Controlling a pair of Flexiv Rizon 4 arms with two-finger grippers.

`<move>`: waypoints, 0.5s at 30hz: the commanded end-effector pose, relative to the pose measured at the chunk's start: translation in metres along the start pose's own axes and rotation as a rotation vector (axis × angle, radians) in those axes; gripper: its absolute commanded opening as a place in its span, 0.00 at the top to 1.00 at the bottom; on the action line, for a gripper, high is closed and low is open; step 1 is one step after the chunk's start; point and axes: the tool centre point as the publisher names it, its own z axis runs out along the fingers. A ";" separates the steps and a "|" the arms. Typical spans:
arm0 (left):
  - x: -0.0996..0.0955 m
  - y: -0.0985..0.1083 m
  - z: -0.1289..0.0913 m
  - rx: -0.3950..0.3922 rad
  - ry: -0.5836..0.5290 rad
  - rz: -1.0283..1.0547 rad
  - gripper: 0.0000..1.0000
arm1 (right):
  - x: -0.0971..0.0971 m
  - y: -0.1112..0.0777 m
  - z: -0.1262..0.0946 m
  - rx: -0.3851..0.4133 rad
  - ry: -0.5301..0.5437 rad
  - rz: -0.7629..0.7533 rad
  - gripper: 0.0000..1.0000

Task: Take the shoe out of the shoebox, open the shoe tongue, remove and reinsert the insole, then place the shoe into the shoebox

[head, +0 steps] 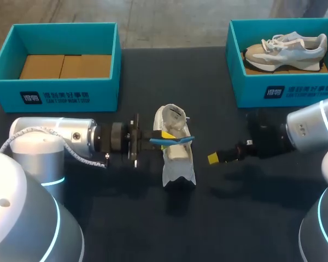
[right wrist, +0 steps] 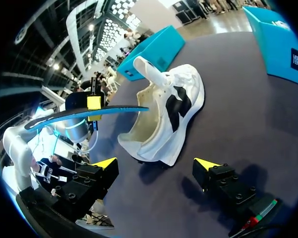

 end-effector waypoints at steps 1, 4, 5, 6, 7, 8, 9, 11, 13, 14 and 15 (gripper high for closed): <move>0.001 0.007 0.005 -0.006 0.008 -0.005 1.00 | -0.001 -0.001 0.002 0.000 -0.003 0.006 0.00; 0.002 0.010 0.005 -0.009 0.008 -0.009 1.00 | -0.002 -0.002 0.002 0.000 -0.003 0.009 0.00; 0.002 0.012 0.005 -0.010 0.007 -0.011 1.00 | -0.002 -0.002 0.002 0.000 -0.003 0.009 0.00; 0.002 0.013 0.005 -0.012 0.006 -0.012 1.00 | -0.002 -0.002 0.002 0.000 -0.002 0.009 0.00; 0.003 0.015 0.005 -0.014 0.006 -0.013 1.00 | -0.002 -0.002 0.002 0.001 -0.001 0.009 0.00; 0.003 0.016 0.005 -0.016 0.006 -0.012 1.00 | -0.002 -0.002 0.002 0.001 -0.001 0.010 0.00; 0.003 0.018 0.005 -0.020 0.008 -0.010 1.00 | -0.002 -0.002 0.002 0.001 0.000 0.010 0.00; 0.004 0.020 0.005 -0.029 0.017 0.000 1.00 | -0.003 -0.002 0.002 0.000 0.001 0.011 0.00; 0.005 0.023 0.005 -0.035 0.023 0.008 1.00 | -0.003 -0.002 0.003 -0.001 0.002 0.012 0.00; 0.005 0.025 0.005 -0.037 0.026 0.011 1.00 | -0.004 -0.003 0.003 -0.002 0.003 0.013 0.00; 0.005 0.026 0.006 -0.044 0.030 0.016 1.00 | -0.004 -0.003 0.003 -0.002 0.004 0.013 0.00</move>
